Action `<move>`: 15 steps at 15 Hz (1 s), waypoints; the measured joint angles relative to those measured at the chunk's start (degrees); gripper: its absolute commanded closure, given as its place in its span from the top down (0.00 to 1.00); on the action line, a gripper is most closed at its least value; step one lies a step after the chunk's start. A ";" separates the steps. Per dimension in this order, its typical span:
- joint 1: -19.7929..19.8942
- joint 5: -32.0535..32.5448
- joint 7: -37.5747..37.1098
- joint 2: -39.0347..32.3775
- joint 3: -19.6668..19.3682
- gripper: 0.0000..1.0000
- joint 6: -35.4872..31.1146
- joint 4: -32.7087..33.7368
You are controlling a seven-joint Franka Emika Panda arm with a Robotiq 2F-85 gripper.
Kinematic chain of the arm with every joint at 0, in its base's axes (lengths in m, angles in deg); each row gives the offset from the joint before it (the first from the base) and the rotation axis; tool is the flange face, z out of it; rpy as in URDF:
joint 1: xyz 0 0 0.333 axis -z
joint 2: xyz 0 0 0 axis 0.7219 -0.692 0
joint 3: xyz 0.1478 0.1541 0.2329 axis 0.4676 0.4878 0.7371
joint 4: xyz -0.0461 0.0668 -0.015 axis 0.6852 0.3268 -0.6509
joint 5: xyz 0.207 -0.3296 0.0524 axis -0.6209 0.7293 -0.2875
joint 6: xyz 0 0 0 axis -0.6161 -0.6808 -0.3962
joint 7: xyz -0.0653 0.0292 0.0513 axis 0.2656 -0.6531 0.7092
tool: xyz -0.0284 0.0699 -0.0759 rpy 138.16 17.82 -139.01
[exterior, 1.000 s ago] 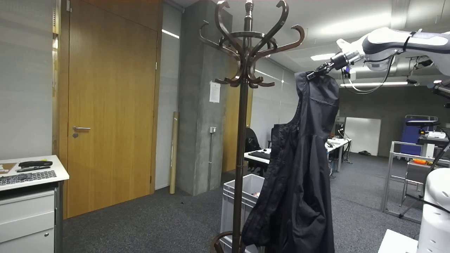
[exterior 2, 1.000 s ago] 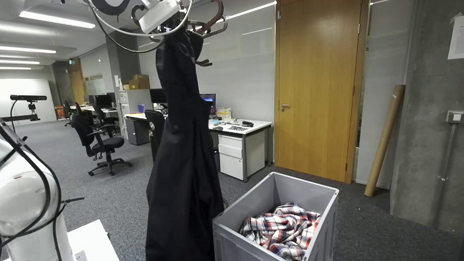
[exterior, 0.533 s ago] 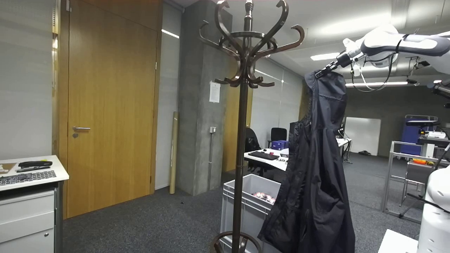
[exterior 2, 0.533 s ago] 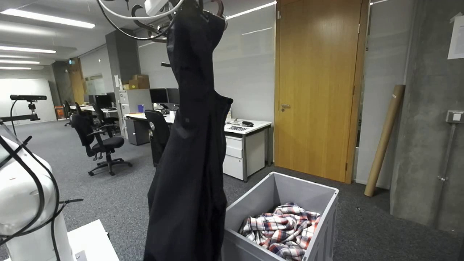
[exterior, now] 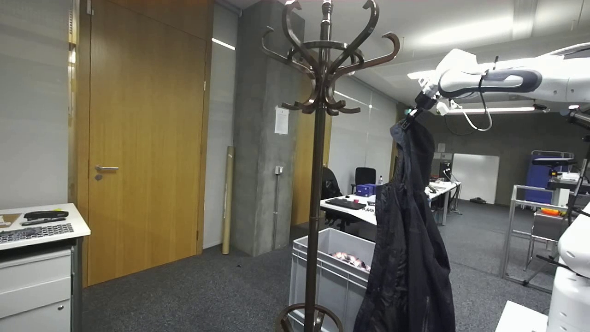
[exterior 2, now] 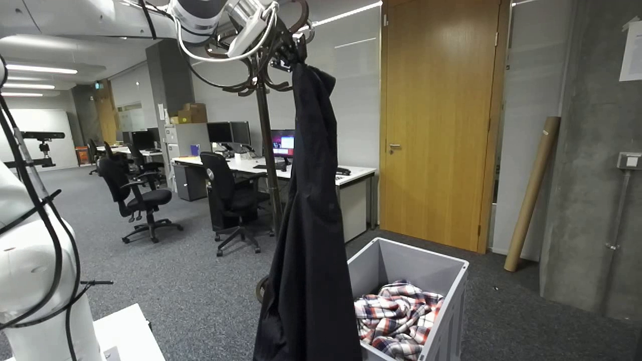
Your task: Take the hoodie off of the coat hanger
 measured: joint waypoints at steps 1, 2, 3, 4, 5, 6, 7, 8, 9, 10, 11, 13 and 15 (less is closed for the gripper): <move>-0.02 1.22 -2.20 -0.52 1.05 0.01 0.03 0.00; -0.04 2.21 -3.88 -0.74 1.88 0.01 0.03 0.00; -0.04 3.35 -5.43 -0.79 2.50 0.02 -0.23 -0.02; -0.03 4.35 -6.91 -0.76 2.87 0.02 -0.80 -0.02; -0.03 4.86 -7.73 -0.64 3.03 0.02 -1.15 -0.02; -0.02 4.92 -7.92 -0.49 3.06 0.02 -1.22 -0.02; 0.00 4.93 -7.93 -0.40 3.05 0.02 -1.22 -0.02; 0.01 4.93 -7.93 -0.34 3.05 0.02 -1.22 -0.02; 0.02 4.93 -7.93 -0.30 3.05 0.02 -1.22 -0.02; 0.02 4.93 -7.93 -0.29 3.05 0.02 -1.22 -0.02; 0.02 4.93 -7.93 -0.29 3.05 0.01 -1.22 -0.02; -0.03 4.85 -7.93 -0.34 3.05 0.01 -0.82 -0.15; 0.01 4.86 -8.02 -0.74 2.89 0.01 -0.98 -0.46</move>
